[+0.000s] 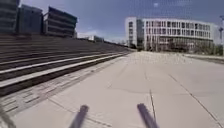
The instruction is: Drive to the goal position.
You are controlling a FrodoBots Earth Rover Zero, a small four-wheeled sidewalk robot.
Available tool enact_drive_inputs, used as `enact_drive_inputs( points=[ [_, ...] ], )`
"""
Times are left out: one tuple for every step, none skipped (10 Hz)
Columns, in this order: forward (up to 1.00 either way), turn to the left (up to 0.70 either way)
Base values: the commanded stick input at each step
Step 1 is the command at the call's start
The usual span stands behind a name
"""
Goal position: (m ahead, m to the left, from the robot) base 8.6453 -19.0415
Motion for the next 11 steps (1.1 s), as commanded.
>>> enact_drive_inputs(
  points=[
    [0.7, -0.35],
    [0.7, -0.35],
    [0.7, -0.35],
    [0.7, -0.35],
    [0.7, -0.35],
    [0.7, -0.35],
    [0.7, -0.35],
    [0.7, -0.17],
    [0.7, 0.0],
    [0.7, 0.0],
    [0.7, 0.0]
  ],
)
